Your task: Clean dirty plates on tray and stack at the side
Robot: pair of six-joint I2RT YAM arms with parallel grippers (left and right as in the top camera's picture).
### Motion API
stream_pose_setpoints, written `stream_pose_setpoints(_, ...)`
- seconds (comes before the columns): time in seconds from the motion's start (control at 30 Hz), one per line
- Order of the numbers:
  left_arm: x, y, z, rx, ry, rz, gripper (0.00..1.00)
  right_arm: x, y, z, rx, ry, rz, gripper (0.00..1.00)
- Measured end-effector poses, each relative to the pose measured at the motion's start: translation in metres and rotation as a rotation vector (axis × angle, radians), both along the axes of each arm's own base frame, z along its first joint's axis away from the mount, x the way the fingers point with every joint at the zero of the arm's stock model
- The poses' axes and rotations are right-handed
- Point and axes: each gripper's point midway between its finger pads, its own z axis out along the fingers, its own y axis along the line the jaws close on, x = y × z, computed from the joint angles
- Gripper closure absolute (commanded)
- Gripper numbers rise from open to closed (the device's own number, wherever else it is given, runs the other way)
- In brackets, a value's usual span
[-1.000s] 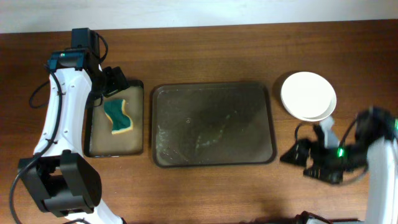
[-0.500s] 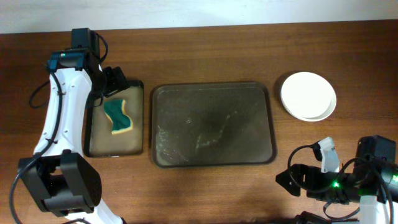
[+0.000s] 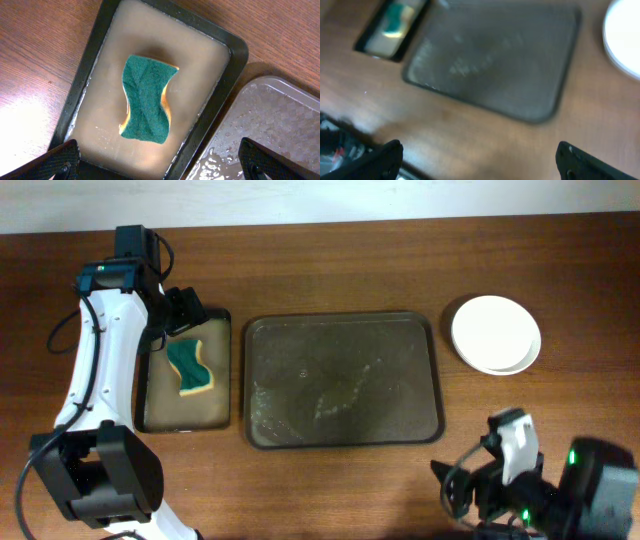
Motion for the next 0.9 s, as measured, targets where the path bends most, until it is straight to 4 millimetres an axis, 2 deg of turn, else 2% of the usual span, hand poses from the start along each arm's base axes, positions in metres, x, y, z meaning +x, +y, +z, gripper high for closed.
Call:
stream_pose_setpoints(0.17, 0.0, 0.0, 0.0, 0.0, 0.0, 0.0, 0.0, -0.012, 0.02, 0.04, -0.039, -0.406, 0.14, 0.01)
stream_pose_setpoints(0.3, 0.0, 0.0, 0.0, 0.0, 0.0, 0.0, 0.01, -0.02, 0.024, 0.046, -0.057, -0.634, 0.169, 0.02)
stream_pose_setpoints(0.37, 0.0, 0.0, 0.0, 0.0, -0.001, 0.0, 0.01, -0.012, 0.024, 0.038, -0.064, -0.69, 0.171, 0.02)
stream_pose_setpoints(0.5, 0.0, 0.0, 0.0, 0.0, -0.001, 0.0, 0.01, 0.017, 0.024, 0.009, -0.066, -0.702, 0.175, 0.02)
stream_pose_setpoints(0.63, 0.0, 0.0, 0.0, 0.001, 0.0, 0.0, 0.01, 0.041, 0.023, 0.0, -0.081, -0.798, 0.166, 0.02)
stream_pose_setpoints(0.77, 0.0, 0.0, 0.0, 0.0, 0.0, 0.0, 0.0, 0.055, 0.019, -0.01, -0.095, -0.842, 0.139, 0.02)
stream_pose_setpoints(0.8, 0.0, 0.0, 0.0, 0.0, 0.0, 0.0, 0.01, 0.06, 0.018, -0.021, -0.1, -0.839, 0.132, 0.02)
stream_pose_setpoints(0.9, 0.0, 0.0, 0.0, 0.0, 0.0, 0.0, 0.01, 0.07, 0.012, -0.035, -0.115, -0.843, 0.095, 0.02)
